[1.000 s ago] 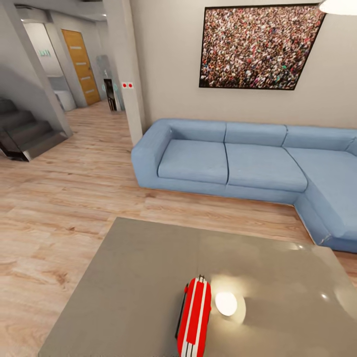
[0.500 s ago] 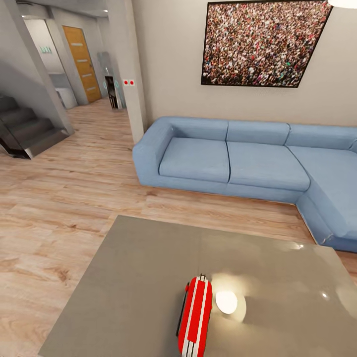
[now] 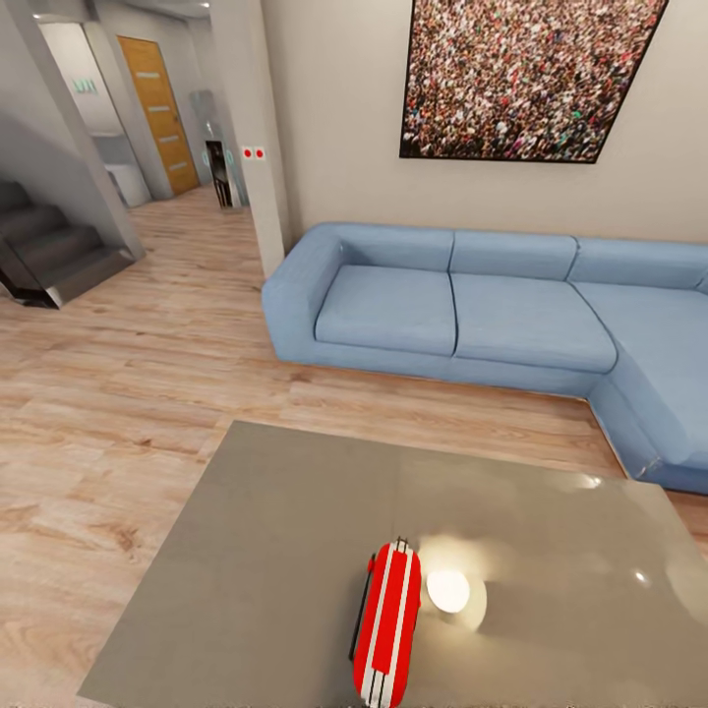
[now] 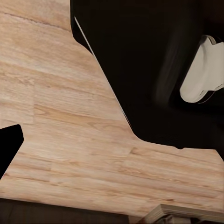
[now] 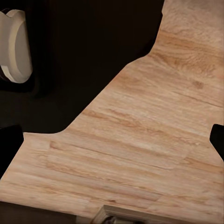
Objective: Turn on the radio receiver that's on the table in the living room.
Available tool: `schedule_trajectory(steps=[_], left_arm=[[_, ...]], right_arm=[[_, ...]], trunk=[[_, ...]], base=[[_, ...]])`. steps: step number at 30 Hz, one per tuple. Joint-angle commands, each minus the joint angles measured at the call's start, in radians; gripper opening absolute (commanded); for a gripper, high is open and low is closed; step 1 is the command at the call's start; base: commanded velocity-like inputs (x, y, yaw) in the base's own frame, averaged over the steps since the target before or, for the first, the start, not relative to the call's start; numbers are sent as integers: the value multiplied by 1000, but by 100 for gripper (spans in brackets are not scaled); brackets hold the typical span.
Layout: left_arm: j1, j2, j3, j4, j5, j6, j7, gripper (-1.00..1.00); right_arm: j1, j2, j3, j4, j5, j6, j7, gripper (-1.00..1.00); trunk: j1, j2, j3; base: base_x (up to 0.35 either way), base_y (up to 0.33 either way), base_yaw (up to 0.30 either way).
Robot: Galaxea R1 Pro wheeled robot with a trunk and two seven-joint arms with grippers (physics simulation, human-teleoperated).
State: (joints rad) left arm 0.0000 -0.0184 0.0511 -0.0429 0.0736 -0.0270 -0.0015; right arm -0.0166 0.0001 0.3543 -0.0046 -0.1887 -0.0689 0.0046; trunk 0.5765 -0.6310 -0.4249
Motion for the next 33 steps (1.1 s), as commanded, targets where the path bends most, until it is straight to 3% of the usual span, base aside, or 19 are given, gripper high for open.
schedule_trajectory(steps=[1,23,33], left_arm=[[0,0,0,0,0,0,0,100],[0,0,0,0,0,0,0,100],[0,0,0,0,0,0,0,100]], right_arm=[[0,-1,0,0,0,0,0,100],[0,-2,-1,0,-2,-4,0,100],[0,-5,-1,0,-42,-25,-1,100]], trunk=[[0,0,-2],[0,0,-28],[0,0,-38]], base=[[0,0,0],[0,0,0],[0,0,-87]])
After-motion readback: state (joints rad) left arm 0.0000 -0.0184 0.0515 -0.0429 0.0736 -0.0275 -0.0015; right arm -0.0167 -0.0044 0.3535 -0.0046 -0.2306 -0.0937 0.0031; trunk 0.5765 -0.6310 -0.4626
